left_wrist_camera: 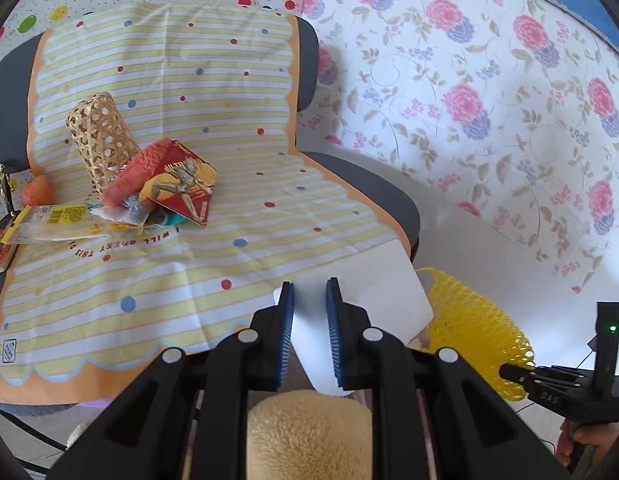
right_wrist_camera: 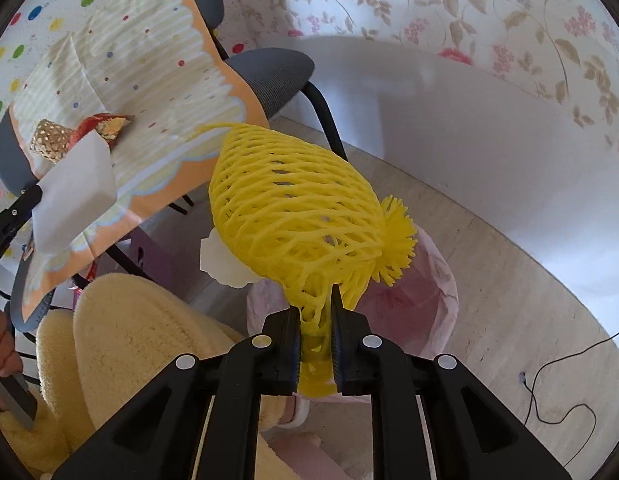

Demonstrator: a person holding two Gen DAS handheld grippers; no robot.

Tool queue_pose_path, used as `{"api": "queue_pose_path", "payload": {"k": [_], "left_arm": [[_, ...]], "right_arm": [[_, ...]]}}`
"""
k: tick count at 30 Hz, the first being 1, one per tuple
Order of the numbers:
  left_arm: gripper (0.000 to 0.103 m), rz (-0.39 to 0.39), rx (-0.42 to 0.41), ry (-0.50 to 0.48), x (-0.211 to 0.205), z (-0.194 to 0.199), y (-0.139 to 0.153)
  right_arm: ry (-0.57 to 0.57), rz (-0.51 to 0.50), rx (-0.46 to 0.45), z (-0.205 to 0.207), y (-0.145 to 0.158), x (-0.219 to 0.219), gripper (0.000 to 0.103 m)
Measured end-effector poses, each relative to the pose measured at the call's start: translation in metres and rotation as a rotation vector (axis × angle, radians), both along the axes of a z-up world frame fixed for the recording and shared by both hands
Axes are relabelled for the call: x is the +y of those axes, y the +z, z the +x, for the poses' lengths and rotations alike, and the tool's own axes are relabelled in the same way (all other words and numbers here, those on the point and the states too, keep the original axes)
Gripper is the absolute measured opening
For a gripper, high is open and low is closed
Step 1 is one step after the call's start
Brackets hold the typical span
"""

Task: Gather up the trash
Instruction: 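Carry the net and sponge to the pink bin and release both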

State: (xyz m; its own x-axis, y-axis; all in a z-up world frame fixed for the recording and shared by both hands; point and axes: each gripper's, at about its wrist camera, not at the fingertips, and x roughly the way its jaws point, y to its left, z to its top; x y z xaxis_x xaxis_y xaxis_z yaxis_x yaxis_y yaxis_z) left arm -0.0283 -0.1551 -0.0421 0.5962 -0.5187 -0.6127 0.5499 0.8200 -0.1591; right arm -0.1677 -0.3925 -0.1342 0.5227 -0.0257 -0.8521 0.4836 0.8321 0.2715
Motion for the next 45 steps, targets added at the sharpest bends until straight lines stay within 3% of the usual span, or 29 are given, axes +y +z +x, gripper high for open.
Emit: {"api": "queue_pose_path", "payload": {"k": [2, 3, 5, 8, 12, 18, 24, 30, 38, 41, 43, 45], "left_arm": [[0.015, 0.002, 0.004, -0.007, -0.001, -0.003, 0.0], [0.015, 0.003, 0.004, -0.006, -0.001, -0.003, 0.0], [0.015, 0.007, 0.004, -0.007, -0.002, -0.005, 0.0], [0.015, 0.015, 0.009, -0.01, -0.005, -0.006, 0.0], [0.016, 0.033, 0.023, -0.045, -0.017, -0.011, -0.005], [0.016, 0.07, 0.028, -0.18, -0.059, -0.029, -0.017], [0.017, 0.128, 0.085, -0.315, -0.108, -0.041, -0.047], [0.019, 0.208, 0.132, -0.373, -0.139, -0.042, -0.076], [0.021, 0.277, 0.136, -0.386, -0.157, -0.045, -0.094], [0.028, 0.284, 0.138, -0.386, -0.161, -0.047, -0.097], [0.039, 0.283, 0.14, -0.391, -0.161, -0.048, -0.097], [0.041, 0.277, 0.14, -0.394, -0.16, -0.049, -0.096]], "right_arm": [[-0.007, 0.01, 0.02, 0.001, -0.007, -0.002, 0.024], [-0.005, 0.009, 0.033, 0.002, -0.01, -0.002, 0.034], [0.0, 0.013, 0.039, 0.004, -0.013, -0.003, 0.044], [0.001, 0.017, 0.033, 0.004, -0.012, -0.005, 0.044], [-0.006, 0.0, -0.039, -0.001, 0.001, -0.01, 0.044], [-0.022, -0.125, -0.168, -0.013, 0.043, -0.019, 0.043], [-0.045, -0.187, -0.211, -0.025, 0.068, -0.028, 0.043], [-0.037, -0.189, -0.14, -0.026, 0.054, -0.032, 0.043], [-0.037, -0.156, -0.039, -0.035, 0.022, -0.032, 0.043], [-0.046, -0.153, -0.028, -0.038, 0.017, -0.033, 0.043], [-0.052, -0.146, -0.021, -0.04, 0.015, -0.034, 0.043], [-0.056, -0.142, -0.015, -0.041, 0.013, -0.034, 0.043]]}}
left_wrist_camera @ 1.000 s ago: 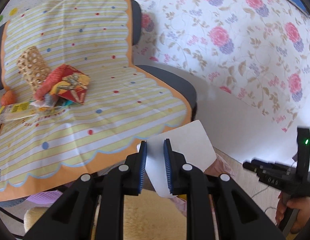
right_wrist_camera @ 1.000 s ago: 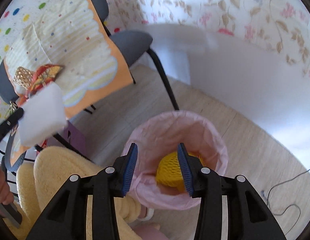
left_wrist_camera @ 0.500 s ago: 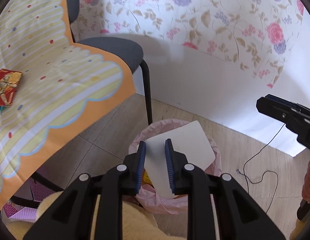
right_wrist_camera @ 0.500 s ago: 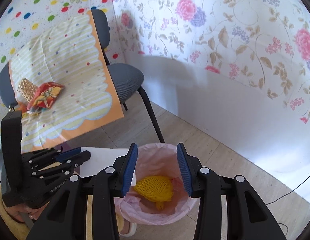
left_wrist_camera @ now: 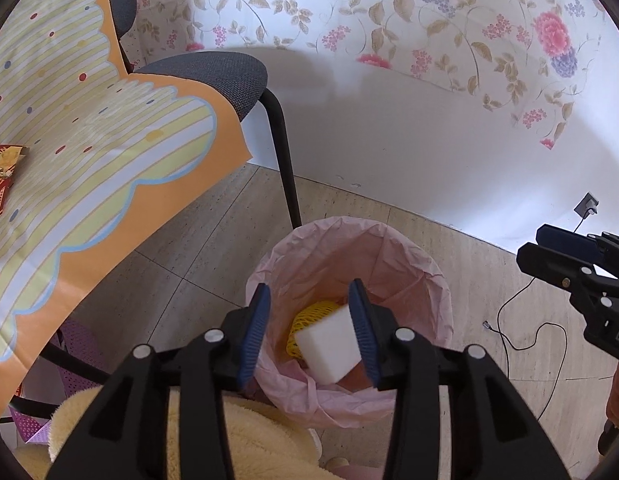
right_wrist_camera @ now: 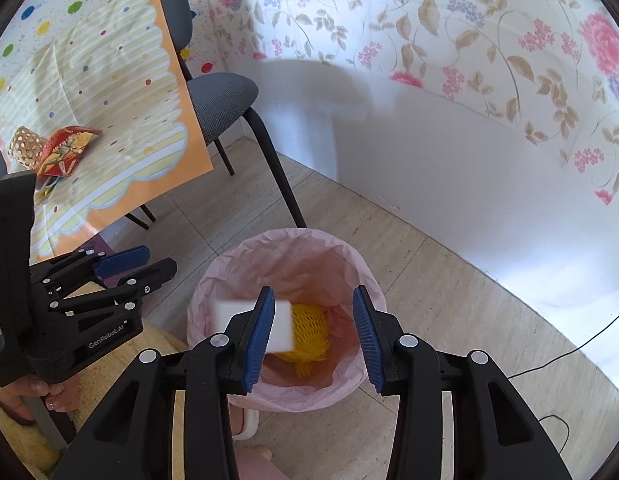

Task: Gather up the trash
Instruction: 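Carry the net and sponge to the pink bin and release both, then move both tools back over the chair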

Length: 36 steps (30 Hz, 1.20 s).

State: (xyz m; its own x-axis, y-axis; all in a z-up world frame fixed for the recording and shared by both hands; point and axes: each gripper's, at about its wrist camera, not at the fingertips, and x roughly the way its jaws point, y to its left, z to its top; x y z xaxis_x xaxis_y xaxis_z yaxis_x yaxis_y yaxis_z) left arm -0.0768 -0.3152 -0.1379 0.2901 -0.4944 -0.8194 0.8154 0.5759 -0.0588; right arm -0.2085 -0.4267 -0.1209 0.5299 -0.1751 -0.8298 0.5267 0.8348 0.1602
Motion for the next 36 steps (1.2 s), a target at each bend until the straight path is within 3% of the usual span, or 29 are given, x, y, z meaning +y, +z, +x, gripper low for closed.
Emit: {"api": "queue_pose_path", "payload": {"k": [8, 17, 23, 27, 36], "left_arm": [[0.045, -0.012, -0.008, 0.03, 0.018, 0.0, 0.011], [0.046, -0.057, -0.052, 0.137, 0.071, 0.01, 0.048], [0.052, -0.066, -0.097, 0.278, 0.132, 0.025, 0.073], [0.056, -0.055, -0.104, 0.411, 0.182, 0.04, 0.083], [0.071, -0.045, -0.142, 0.739, 0.288, 0.076, 0.099]], "right_arm": [[0.013, 0.008, 0.028, 0.0, -0.001, 0.008, 0.043], [0.078, -0.029, 0.022, 0.02, 0.016, 0.035, 0.043], [0.204, -0.039, -0.014, 0.052, 0.034, 0.066, 0.043], [0.326, -0.05, -0.056, 0.085, 0.053, 0.095, 0.056], [0.574, -0.116, -0.177, 0.164, 0.092, 0.166, 0.064]]}}
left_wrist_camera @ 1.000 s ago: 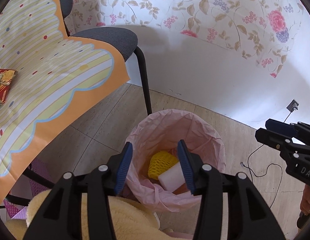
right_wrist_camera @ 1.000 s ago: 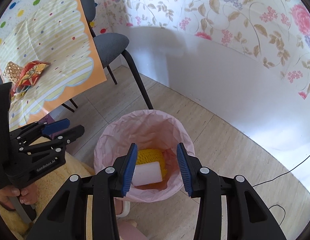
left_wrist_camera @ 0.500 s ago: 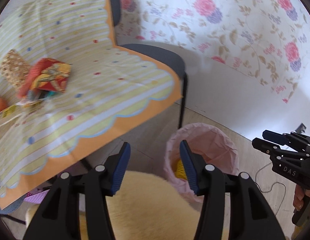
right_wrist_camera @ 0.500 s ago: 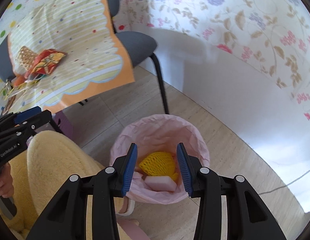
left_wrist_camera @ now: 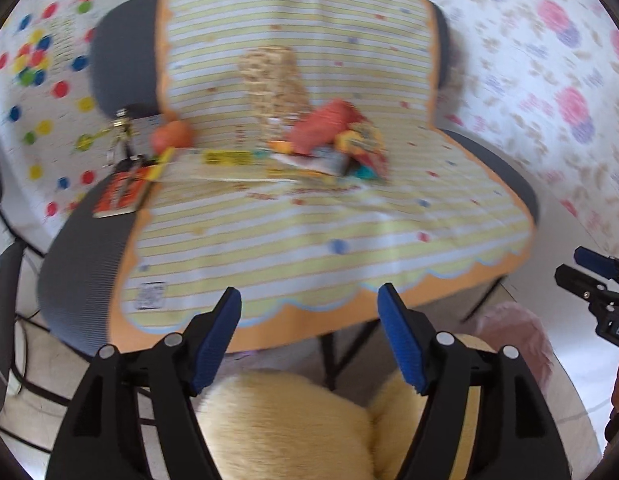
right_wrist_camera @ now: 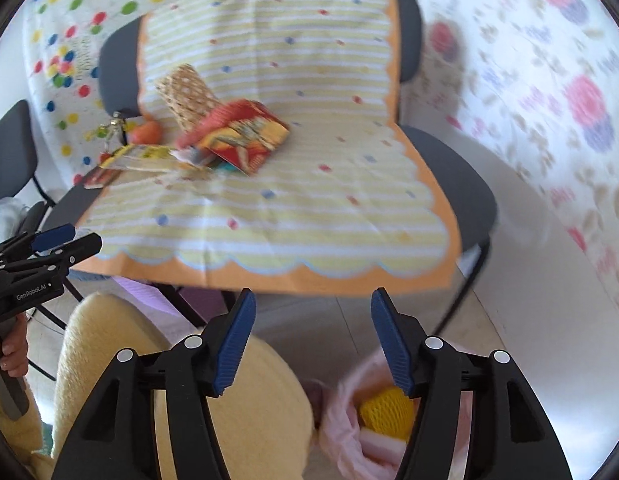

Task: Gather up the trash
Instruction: 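Move both tools back over the chair, then grasp the red towel with the left tool while the right tool grasps the white paper strip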

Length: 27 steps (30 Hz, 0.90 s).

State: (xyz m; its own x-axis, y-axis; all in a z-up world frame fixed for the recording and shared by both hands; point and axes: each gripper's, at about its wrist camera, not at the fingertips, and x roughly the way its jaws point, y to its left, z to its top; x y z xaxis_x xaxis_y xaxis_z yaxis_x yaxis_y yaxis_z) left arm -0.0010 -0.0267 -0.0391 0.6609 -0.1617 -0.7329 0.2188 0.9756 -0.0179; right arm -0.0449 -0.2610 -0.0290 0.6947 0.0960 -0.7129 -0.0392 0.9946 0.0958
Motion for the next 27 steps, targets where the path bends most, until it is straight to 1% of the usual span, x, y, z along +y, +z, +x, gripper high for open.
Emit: {"api": "queue_pose_path", "payload": {"k": [2, 5, 11, 13, 14, 18, 23, 24, 25, 26, 27], "left_arm": [[0.071, -0.01, 0.001, 0.048, 0.02, 0.009, 0.001], [0.072, -0.015, -0.007, 0.093, 0.04, 0.024, 0.004], [0.072, -0.008, -0.023, 0.142, 0.055, 0.056, 0.003], [0.072, -0.013, -0.019, 0.157, 0.058, 0.063, 0.001], [0.072, -0.025, -0.018, 0.159, 0.059, 0.067, 0.0], [0.072, -0.04, 0.012, 0.153, 0.059, 0.077, -0.014], [0.072, -0.054, 0.047, 0.159, 0.06, 0.083, -0.026], [0.072, -0.053, 0.051, 0.159, 0.06, 0.083, -0.027], [0.072, -0.053, 0.053, 0.158, 0.06, 0.083, -0.028], [0.072, -0.052, 0.053, 0.157, 0.06, 0.083, -0.028], [0.072, -0.048, 0.052, 0.156, 0.06, 0.082, -0.028]], "right_arm": [[0.044, -0.026, -0.021, 0.021, 0.002, 0.016, 0.065], [0.096, -0.047, -0.029, 0.055, 0.001, 0.037, 0.064], [0.162, -0.079, -0.032, 0.116, -0.007, 0.074, 0.064], [0.175, -0.107, -0.046, 0.133, -0.011, 0.086, 0.062], [0.187, -0.117, -0.054, 0.144, -0.014, 0.093, 0.062], [0.224, -0.143, -0.066, 0.172, -0.025, 0.106, 0.053], [0.22, -0.265, -0.08, 0.195, -0.039, 0.119, 0.051], [0.219, -0.274, -0.082, 0.198, -0.041, 0.119, 0.05], [0.217, -0.275, -0.086, 0.2, -0.041, 0.117, 0.044], [0.213, -0.27, -0.091, 0.201, -0.041, 0.115, 0.032], [0.205, -0.25, -0.094, 0.201, -0.039, 0.11, 0.025]]}}
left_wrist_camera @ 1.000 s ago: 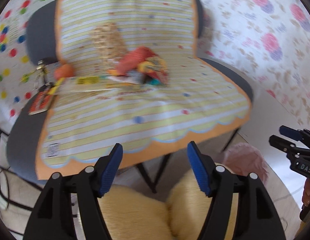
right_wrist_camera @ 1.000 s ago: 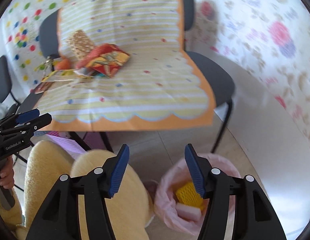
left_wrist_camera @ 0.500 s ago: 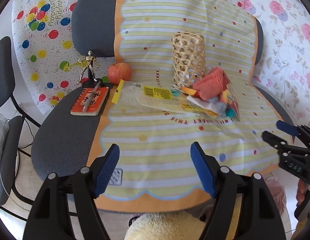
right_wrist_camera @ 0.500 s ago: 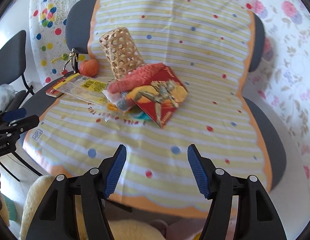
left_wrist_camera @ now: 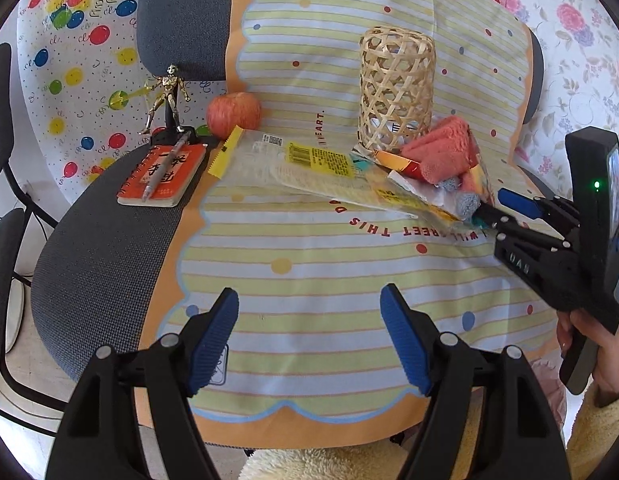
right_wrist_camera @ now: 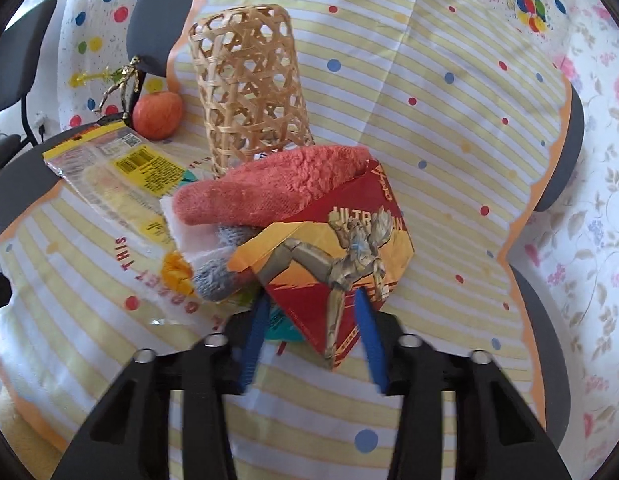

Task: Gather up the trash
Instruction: 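Grasp the red towel with the left tool while the right tool grasps the white paper strip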

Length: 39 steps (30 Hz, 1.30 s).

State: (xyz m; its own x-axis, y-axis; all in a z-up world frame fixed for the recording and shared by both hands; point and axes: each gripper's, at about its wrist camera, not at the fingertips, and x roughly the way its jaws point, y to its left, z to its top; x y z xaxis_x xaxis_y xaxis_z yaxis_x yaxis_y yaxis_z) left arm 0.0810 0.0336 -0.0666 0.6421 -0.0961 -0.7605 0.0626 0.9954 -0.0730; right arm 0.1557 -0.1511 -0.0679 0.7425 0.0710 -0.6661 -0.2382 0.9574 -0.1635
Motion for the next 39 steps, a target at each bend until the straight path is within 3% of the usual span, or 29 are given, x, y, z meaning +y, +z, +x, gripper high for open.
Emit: {"api": "queue_pose_path", "payload": {"k": [3, 6, 17, 19, 21, 24, 27, 33, 39], "left_arm": [[0.072, 0.007, -0.008, 0.001, 0.001, -0.002, 0.003], [0.072, 0.013, -0.015, 0.004, 0.0, -0.003, 0.006], [0.072, -0.007, -0.056, -0.049, -0.018, -0.009, 0.018], [0.071, -0.008, -0.055, -0.082, -0.029, -0.003, 0.021], [0.071, 0.001, -0.06, -0.099, -0.042, 0.005, 0.024], [0.071, 0.025, -0.075, -0.129, -0.062, 0.017, 0.029], [0.071, 0.038, -0.093, -0.158, -0.078, 0.032, 0.031], [0.072, 0.042, -0.09, -0.187, -0.11, 0.076, 0.028], [0.071, 0.106, -0.069, -0.204, -0.16, 0.123, 0.022]], "right_arm": [[-0.025, 0.078, -0.03, -0.012, 0.011, -0.019, 0.019], [-0.06, 0.14, -0.071, -0.03, 0.024, -0.041, 0.0], [-0.27, 0.353, -0.225, -0.106, 0.066, -0.129, 0.0], [-0.255, 0.368, -0.204, -0.112, 0.064, -0.134, 0.0], [-0.214, 0.394, -0.111, -0.104, 0.05, -0.136, 0.0], [-0.224, 0.396, -0.019, -0.089, 0.029, -0.14, 0.006], [-0.239, 0.41, 0.013, -0.081, 0.018, -0.144, 0.01], [-0.249, 0.422, 0.006, -0.077, 0.013, -0.152, 0.038], [-0.256, 0.461, 0.025, -0.076, 0.002, -0.165, 0.045]]}}
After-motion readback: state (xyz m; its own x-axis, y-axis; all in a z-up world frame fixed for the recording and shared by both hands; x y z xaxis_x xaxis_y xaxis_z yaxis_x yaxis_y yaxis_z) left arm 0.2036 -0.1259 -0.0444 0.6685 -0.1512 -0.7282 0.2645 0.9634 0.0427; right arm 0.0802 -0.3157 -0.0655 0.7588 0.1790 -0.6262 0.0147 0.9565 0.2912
